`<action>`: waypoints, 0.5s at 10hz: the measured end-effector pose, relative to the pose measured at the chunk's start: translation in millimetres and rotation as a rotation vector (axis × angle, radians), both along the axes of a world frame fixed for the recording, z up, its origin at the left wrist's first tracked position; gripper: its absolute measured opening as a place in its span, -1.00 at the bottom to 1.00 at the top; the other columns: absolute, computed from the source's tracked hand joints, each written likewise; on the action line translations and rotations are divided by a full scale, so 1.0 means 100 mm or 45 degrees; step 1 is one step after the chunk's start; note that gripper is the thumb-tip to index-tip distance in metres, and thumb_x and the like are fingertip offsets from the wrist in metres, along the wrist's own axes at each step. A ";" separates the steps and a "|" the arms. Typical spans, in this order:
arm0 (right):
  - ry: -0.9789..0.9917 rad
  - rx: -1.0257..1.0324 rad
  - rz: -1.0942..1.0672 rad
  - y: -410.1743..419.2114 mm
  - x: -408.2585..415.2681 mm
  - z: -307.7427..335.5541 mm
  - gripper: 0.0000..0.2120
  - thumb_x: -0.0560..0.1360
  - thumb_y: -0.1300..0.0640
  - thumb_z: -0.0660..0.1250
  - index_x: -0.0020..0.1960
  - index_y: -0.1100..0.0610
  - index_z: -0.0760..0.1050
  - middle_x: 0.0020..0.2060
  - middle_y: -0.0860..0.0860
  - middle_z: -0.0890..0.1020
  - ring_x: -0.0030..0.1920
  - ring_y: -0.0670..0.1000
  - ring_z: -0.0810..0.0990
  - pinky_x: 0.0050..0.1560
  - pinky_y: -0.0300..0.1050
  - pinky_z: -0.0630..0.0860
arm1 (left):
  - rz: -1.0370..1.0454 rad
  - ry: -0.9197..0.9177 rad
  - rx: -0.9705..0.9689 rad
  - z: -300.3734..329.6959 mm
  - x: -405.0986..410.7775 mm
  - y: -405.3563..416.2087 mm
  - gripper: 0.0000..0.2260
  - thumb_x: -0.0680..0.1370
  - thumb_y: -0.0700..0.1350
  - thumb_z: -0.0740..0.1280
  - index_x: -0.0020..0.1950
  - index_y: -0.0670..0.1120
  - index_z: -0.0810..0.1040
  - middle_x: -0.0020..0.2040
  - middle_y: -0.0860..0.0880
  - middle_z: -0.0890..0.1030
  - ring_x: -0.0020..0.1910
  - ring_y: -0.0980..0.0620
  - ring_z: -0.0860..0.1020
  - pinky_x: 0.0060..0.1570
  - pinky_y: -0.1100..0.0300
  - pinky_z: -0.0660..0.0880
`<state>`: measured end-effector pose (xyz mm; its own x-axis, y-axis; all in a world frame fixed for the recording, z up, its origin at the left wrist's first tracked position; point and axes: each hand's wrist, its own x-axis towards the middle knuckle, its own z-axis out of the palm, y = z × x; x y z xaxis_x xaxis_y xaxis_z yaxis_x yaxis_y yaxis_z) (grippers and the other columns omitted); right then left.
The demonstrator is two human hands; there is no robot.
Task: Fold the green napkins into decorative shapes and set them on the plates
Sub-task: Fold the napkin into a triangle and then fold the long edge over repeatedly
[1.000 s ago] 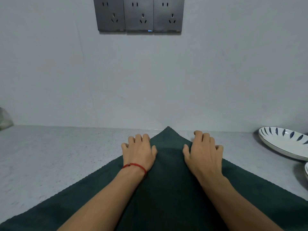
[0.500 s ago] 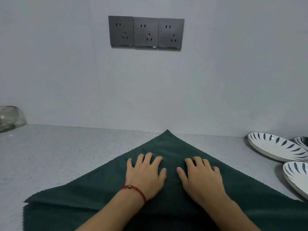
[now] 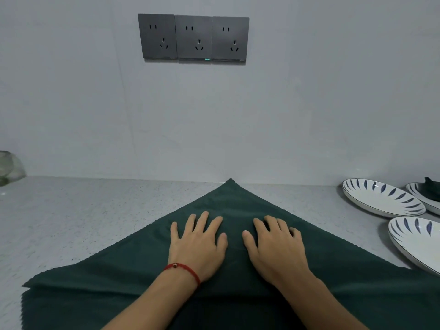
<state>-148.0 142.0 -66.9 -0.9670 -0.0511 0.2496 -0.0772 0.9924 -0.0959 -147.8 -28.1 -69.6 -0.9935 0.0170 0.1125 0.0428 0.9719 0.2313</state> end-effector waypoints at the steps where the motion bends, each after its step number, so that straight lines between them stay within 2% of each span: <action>1: -0.009 0.005 -0.019 0.01 -0.02 0.00 -0.22 0.47 -0.29 -0.37 0.43 -0.06 0.37 0.35 -0.09 0.43 0.37 0.01 0.37 0.40 0.08 0.27 | -0.008 -0.022 -0.006 0.01 -0.04 0.01 -0.54 0.65 0.19 -0.07 0.57 0.26 0.04 0.64 0.12 0.00 0.61 0.01 -0.08 0.53 -0.25 -0.18; 2: -0.062 0.002 -0.038 0.03 -0.04 -0.01 -0.44 0.63 -0.25 -0.15 0.47 -0.05 0.33 0.41 -0.07 0.39 0.42 0.02 0.33 0.43 0.08 0.24 | -0.018 -0.042 -0.010 0.01 -0.06 0.01 -0.53 0.65 0.20 -0.08 0.58 0.26 0.03 0.64 0.12 -0.01 0.62 0.00 -0.09 0.53 -0.26 -0.17; 5: -0.062 -0.008 -0.031 0.03 -0.06 -0.02 -0.48 0.65 -0.23 -0.10 0.48 -0.03 0.32 0.42 -0.05 0.38 0.43 0.02 0.31 0.45 0.09 0.21 | -0.009 -0.057 -0.012 0.01 -0.08 0.01 -0.53 0.65 0.19 -0.09 0.58 0.26 0.02 0.64 0.11 -0.02 0.62 -0.02 -0.10 0.52 -0.27 -0.18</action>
